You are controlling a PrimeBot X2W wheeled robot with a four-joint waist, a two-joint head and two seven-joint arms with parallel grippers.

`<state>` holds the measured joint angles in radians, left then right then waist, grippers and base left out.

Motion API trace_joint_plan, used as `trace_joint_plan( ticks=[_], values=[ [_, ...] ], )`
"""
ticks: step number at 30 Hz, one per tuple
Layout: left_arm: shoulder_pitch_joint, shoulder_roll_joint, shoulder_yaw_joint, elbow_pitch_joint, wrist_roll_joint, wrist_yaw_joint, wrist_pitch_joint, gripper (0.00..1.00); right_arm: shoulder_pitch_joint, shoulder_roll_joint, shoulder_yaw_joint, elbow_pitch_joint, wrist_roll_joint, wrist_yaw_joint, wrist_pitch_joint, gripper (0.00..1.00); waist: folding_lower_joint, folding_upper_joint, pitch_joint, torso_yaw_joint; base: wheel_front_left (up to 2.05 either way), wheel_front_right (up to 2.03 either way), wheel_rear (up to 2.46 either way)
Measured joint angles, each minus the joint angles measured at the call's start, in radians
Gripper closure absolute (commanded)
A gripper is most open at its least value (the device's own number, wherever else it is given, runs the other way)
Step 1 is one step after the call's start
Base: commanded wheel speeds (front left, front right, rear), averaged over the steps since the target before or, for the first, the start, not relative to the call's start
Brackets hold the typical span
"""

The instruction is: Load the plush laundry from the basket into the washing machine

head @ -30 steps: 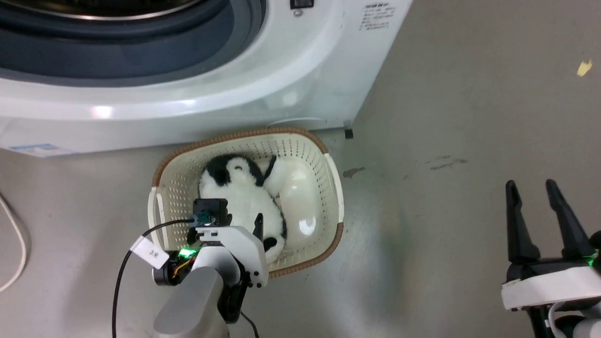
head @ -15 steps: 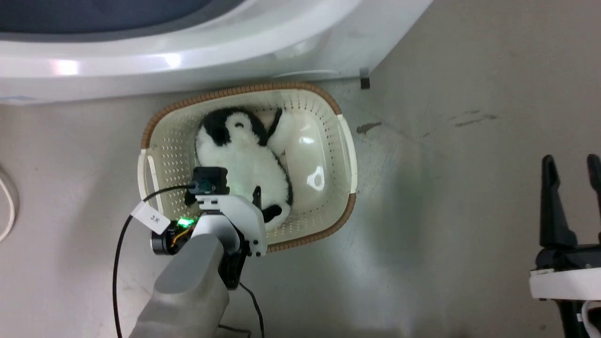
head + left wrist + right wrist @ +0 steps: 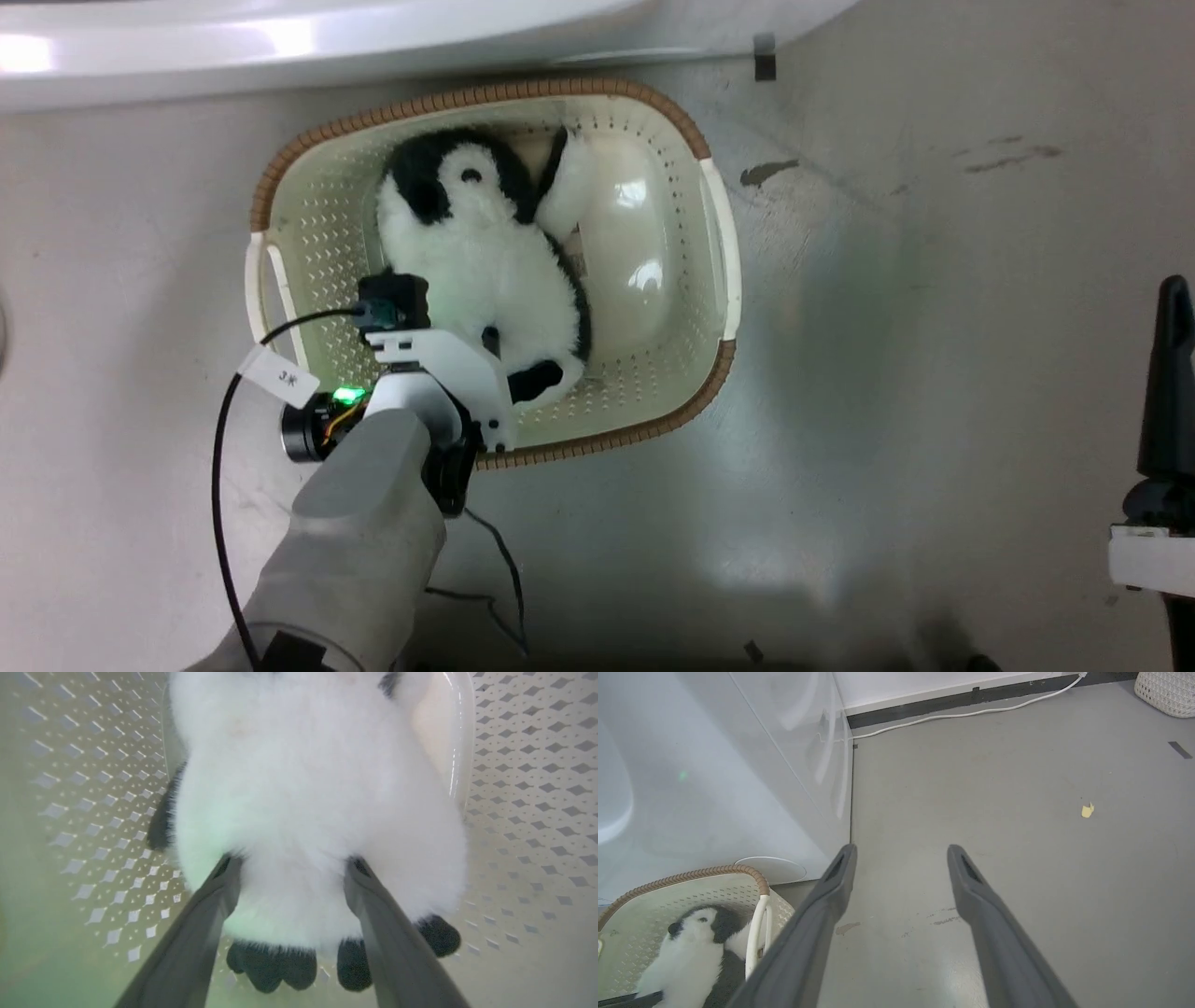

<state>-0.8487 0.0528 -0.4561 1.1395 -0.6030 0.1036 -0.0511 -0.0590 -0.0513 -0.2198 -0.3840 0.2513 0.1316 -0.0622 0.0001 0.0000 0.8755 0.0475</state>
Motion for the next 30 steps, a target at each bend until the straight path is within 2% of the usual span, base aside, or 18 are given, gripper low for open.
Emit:
trace_joint_plan(
  ticks=[2,10,17,18,21,30],
  values=[
    [-0.020,-0.001,-0.007,0.020,-0.018,-0.003,-0.003,0.00,0.000,0.000,-0.002,-0.013,0.005,0.000,0.000,0.00,0.0000,0.0000,0.021,0.001,0.00,0.00,0.00],
    [-0.075,-0.003,-0.031,0.068,-0.128,-0.063,-0.020,0.00,0.000,0.000,-0.012,-0.048,0.024,0.000,-0.001,0.00,0.0000,0.0001,0.099,-0.003,0.00,0.00,0.00],
    [-0.082,0.001,-0.092,0.051,-0.186,-0.062,-0.001,0.00,0.000,0.000,-0.024,-0.066,0.030,0.000,-0.001,0.00,-0.0001,0.0001,0.120,-0.011,0.00,0.00,0.00],
    [-0.083,0.001,-0.099,0.049,-0.193,-0.061,0.004,1.00,0.000,0.000,-0.024,-0.067,0.030,0.000,-0.001,0.00,-0.0001,0.0000,0.121,-0.010,0.00,0.00,0.00],
    [-0.083,0.002,-0.130,0.038,-0.202,-0.063,0.020,1.00,0.000,0.000,-0.025,-0.069,0.030,0.000,-0.001,0.00,0.0000,0.0000,0.119,-0.008,0.00,0.00,0.00],
    [-0.078,-0.001,-0.164,0.038,-0.251,-0.062,-0.020,1.00,-0.001,0.000,-0.027,-0.072,0.029,0.000,0.001,0.00,-0.0001,0.0001,0.098,0.005,0.00,0.00,0.00]
  ],
)
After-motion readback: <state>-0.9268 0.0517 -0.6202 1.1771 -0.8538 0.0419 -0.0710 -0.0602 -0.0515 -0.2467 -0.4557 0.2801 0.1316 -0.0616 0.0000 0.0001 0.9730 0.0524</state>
